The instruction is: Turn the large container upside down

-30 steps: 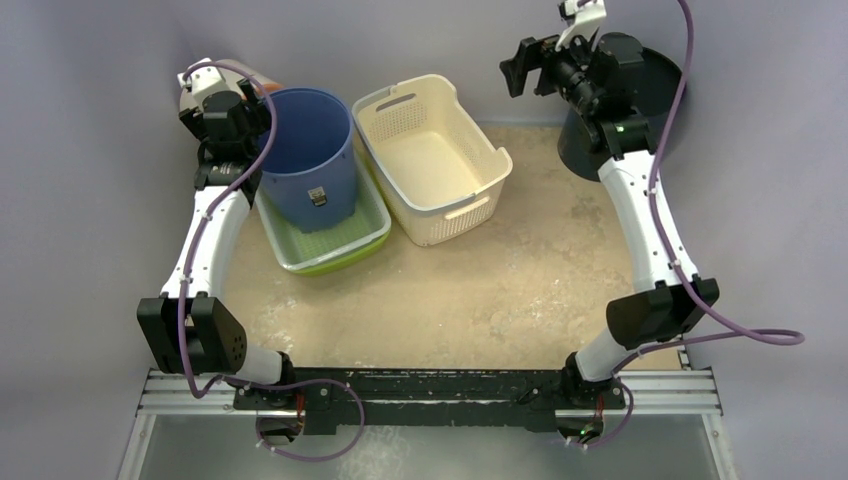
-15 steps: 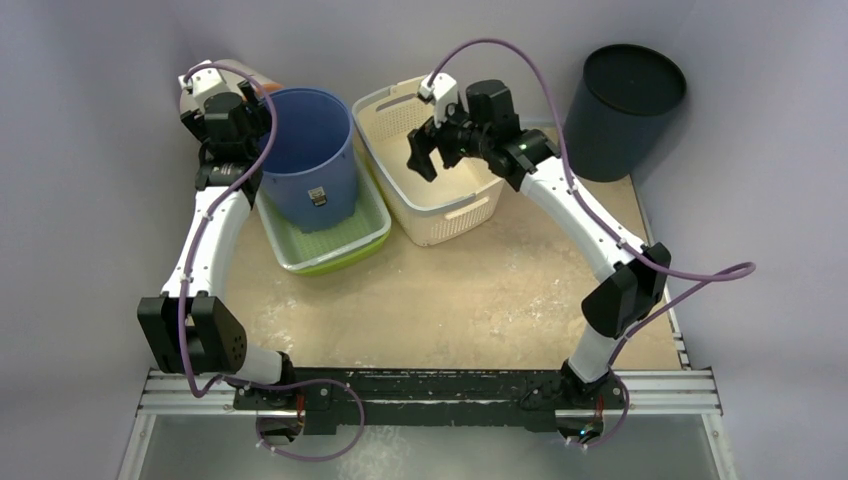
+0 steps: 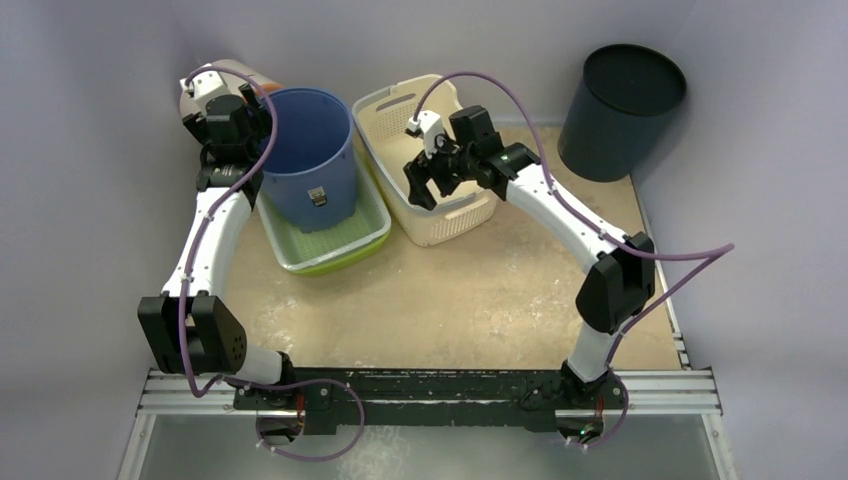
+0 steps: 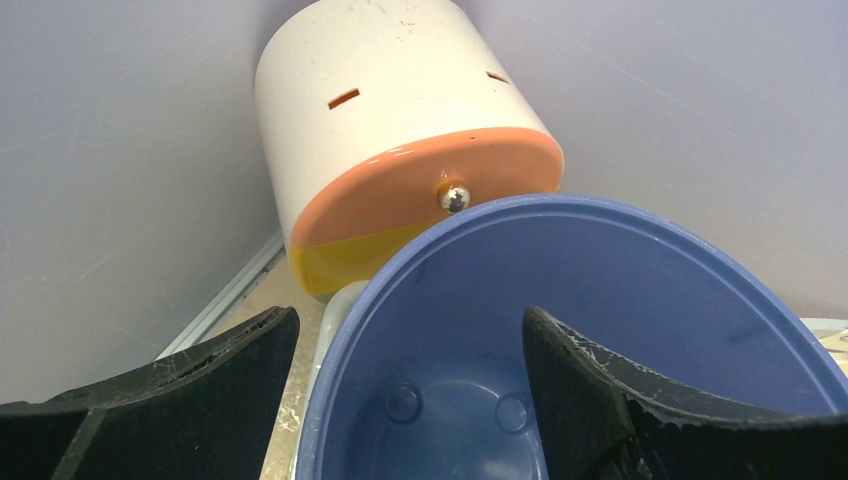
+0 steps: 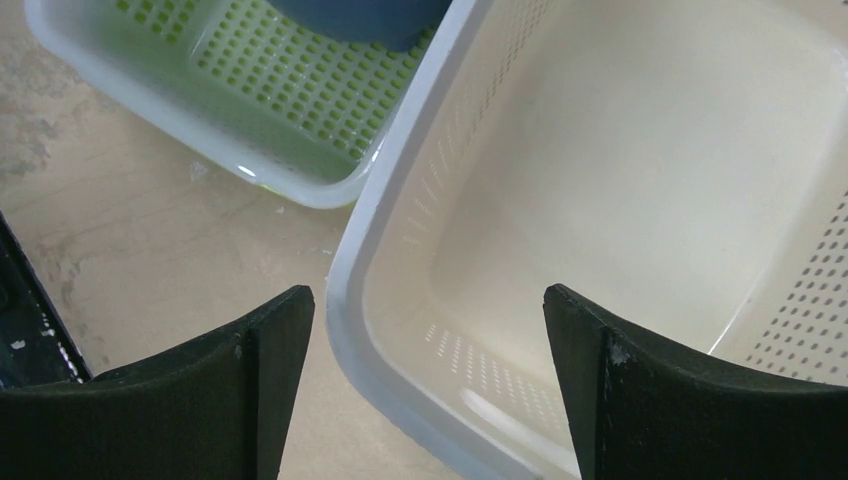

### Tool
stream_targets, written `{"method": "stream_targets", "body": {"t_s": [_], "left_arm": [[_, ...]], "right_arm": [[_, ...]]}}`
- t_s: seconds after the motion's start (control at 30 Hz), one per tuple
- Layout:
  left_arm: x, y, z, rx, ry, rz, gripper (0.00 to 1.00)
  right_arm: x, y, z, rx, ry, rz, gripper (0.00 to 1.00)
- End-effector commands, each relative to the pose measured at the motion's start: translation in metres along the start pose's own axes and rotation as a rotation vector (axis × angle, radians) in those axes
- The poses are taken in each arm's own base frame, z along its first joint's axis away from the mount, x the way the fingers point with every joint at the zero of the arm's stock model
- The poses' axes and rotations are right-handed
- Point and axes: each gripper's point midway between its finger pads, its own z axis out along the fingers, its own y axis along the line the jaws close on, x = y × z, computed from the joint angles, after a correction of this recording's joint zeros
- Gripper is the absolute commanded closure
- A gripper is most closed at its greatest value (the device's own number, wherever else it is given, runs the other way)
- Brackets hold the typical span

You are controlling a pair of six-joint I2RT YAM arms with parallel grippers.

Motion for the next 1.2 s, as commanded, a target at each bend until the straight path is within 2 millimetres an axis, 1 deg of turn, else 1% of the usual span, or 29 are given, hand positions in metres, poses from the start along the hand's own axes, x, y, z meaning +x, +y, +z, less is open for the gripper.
{"method": "stream_targets", "body": {"t_s": [0.0, 0.13, 0.27, 0.4, 0.5, 0.57, 0.63, 0.7, 0.73, 0.77, 0.83, 0.87, 0.93, 1.0, 1.1, 1.17], "left_arm": [[-0.019, 0.002, -0.011, 0.012, -0.052, -0.037, 0.18], [-0.017, 0.006, -0.013, 0.002, -0.051, -0.027, 0.18], [-0.014, 0.008, -0.014, -0.002, -0.048, -0.023, 0.18], [-0.01, 0.009, -0.014, -0.002, -0.041, -0.02, 0.18], [-0.009, 0.009, -0.015, -0.002, -0.041, -0.021, 0.18], [-0.009, 0.01, -0.016, -0.003, -0.041, -0.023, 0.18], [-0.009, 0.011, -0.018, -0.003, -0.042, -0.022, 0.18], [-0.01, 0.012, -0.019, -0.006, -0.044, -0.022, 0.18], [-0.01, 0.013, -0.02, -0.007, -0.047, -0.022, 0.18], [-0.011, 0.013, -0.02, -0.009, -0.049, -0.023, 0.18], [-0.011, 0.014, -0.021, -0.01, -0.051, -0.024, 0.18], [-0.011, 0.015, -0.021, -0.012, -0.051, -0.022, 0.18], [-0.012, 0.014, -0.022, -0.011, -0.052, -0.02, 0.18], [-0.013, 0.015, -0.022, -0.013, -0.055, -0.016, 0.18], [-0.016, 0.016, -0.023, -0.015, -0.06, -0.01, 0.18], [-0.018, 0.016, -0.022, -0.016, -0.062, -0.008, 0.18]], "right_arm": [[-0.002, 0.012, 0.008, -0.049, -0.011, -0.029, 0.14], [0.008, 0.024, 0.017, -0.076, 0.018, -0.026, 0.16], [0.029, 0.025, 0.027, -0.077, 0.066, -0.007, 0.21], [0.053, 0.022, 0.034, -0.059, 0.123, 0.017, 0.25], [0.059, 0.017, 0.035, -0.02, 0.126, 0.028, 0.27], [0.059, 0.01, 0.033, 0.029, 0.119, 0.033, 0.3], [0.057, 0.004, 0.032, 0.061, 0.114, 0.035, 0.38], [0.056, 0.004, 0.034, 0.057, 0.115, 0.037, 0.59], [0.056, 0.009, 0.035, 0.031, 0.12, 0.045, 0.71], [0.054, 0.011, 0.037, 0.015, 0.118, 0.065, 0.82], [0.05, 0.012, 0.038, 0.002, 0.124, 0.067, 0.98], [0.048, 0.012, 0.039, -0.003, 0.121, 0.063, 1.0], [0.04, 0.011, 0.037, -0.001, 0.097, 0.062, 1.0], [0.024, 0.009, 0.03, -0.009, 0.035, 0.073, 1.0], [-0.014, 0.012, 0.01, -0.113, -0.118, 0.11, 1.0], [-0.044, 0.013, -0.009, -0.201, -0.234, 0.121, 1.0]]}}
